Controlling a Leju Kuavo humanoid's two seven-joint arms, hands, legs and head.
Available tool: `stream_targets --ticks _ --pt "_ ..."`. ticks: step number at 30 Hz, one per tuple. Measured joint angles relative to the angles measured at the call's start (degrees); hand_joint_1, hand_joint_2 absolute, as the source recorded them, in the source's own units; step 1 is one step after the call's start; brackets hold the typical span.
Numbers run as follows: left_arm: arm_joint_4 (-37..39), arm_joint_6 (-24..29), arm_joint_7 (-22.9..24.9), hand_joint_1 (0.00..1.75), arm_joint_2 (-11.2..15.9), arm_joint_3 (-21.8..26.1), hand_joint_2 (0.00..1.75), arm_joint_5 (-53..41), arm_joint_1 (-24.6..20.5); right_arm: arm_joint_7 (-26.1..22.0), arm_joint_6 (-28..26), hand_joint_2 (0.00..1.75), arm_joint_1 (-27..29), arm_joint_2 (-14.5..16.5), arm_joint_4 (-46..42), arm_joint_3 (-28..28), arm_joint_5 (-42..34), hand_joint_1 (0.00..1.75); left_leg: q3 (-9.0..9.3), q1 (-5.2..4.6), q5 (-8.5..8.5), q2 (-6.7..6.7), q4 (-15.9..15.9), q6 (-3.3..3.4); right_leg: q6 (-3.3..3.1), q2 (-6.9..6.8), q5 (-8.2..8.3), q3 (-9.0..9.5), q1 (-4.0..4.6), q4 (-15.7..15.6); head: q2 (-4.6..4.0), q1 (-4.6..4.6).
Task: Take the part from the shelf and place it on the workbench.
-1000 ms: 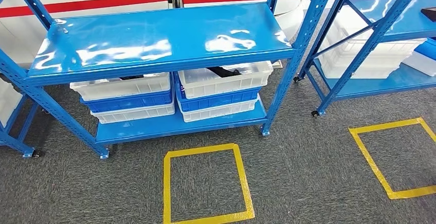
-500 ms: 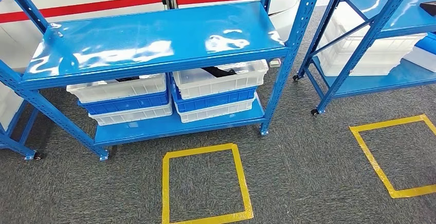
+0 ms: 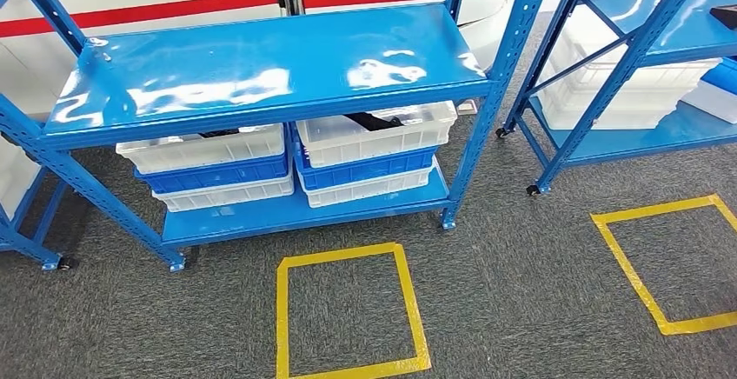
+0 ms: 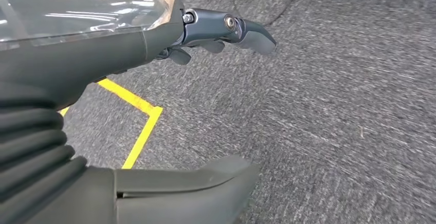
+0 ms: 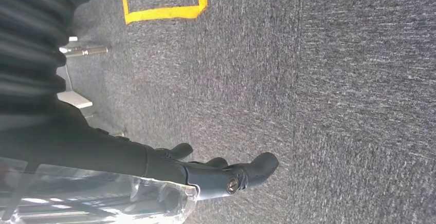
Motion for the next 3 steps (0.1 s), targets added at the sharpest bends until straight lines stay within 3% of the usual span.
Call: stream_targets --ticks 3 --pt "-0.11 -0.57 0.62 0.00 0.22 -1.89 1.75 1.74 0.43 -0.18 0.85 1.75 0.35 -0.12 -0.18 1.33 -2.36 0.00 -0.02 -0.06 0.00 0.00 0.01 0.01 0.01 0.00 0.01 0.02 -0.06 0.00 0.00 0.01"
